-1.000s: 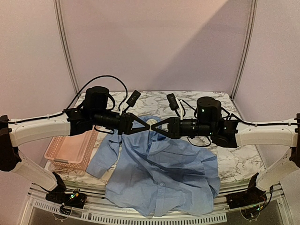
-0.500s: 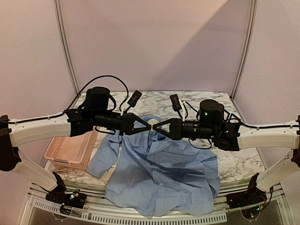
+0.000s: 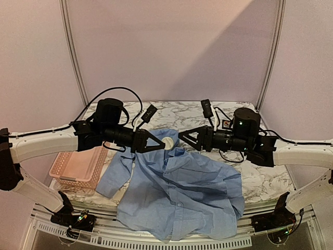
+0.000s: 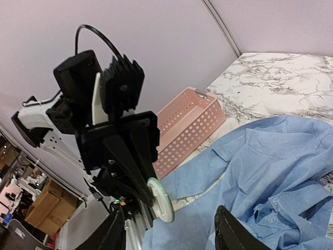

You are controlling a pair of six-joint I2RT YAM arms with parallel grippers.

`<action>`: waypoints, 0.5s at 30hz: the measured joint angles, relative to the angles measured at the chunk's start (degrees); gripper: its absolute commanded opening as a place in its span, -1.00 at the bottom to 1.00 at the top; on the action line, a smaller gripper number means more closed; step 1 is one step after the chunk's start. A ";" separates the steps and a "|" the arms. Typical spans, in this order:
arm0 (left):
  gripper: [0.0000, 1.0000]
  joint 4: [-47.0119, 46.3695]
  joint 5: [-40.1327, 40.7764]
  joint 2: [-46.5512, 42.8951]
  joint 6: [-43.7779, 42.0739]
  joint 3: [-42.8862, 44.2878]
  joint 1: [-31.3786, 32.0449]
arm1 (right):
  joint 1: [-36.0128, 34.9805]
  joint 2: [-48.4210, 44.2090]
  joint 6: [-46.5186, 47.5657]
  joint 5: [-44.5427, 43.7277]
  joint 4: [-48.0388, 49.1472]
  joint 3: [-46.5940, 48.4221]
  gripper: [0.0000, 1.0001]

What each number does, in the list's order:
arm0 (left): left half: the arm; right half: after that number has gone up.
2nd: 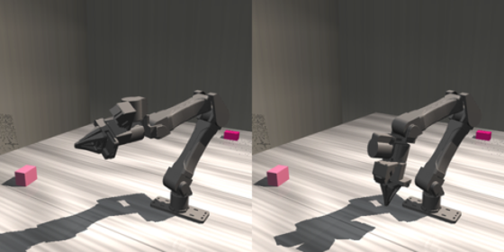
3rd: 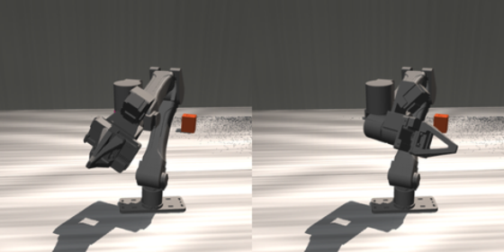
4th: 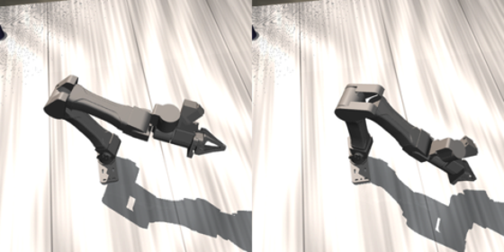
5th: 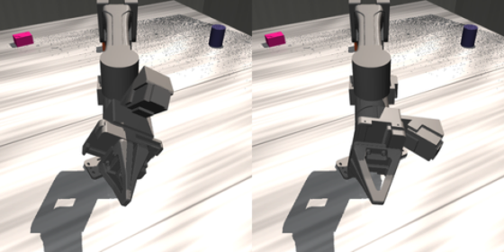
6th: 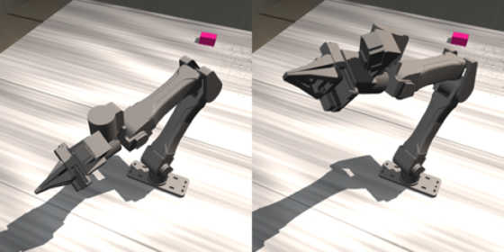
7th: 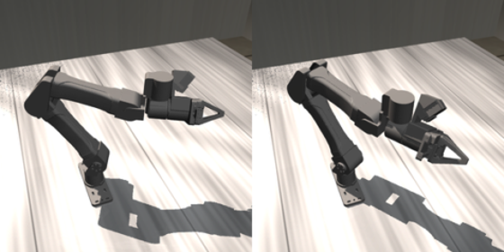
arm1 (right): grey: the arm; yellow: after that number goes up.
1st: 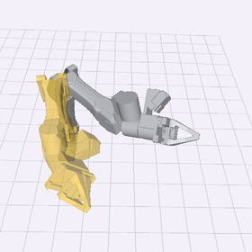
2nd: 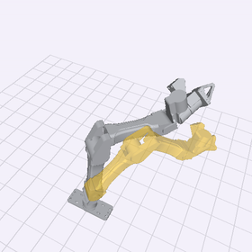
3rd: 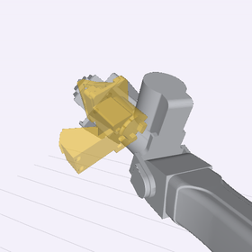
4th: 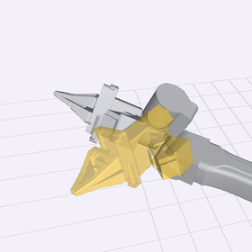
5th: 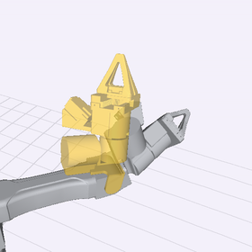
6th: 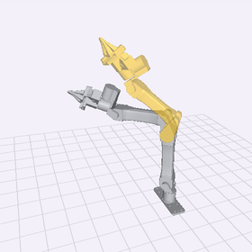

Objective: Remove the brooch from the garment
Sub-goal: Close the brooch securely, then pass from the left arm to the right

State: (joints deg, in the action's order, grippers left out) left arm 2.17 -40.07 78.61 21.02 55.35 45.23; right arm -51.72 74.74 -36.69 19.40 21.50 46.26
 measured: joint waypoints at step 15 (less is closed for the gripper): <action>-1.00 -1.16 -4.59 0.00 0.11 -0.02 0.00 | -0.02 3.19 1.90 6.69 0.11 0.66 0.05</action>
State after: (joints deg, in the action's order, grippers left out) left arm 1.02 -44.66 78.61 21.12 55.33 45.23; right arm -51.75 77.93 -34.79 26.09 21.61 46.92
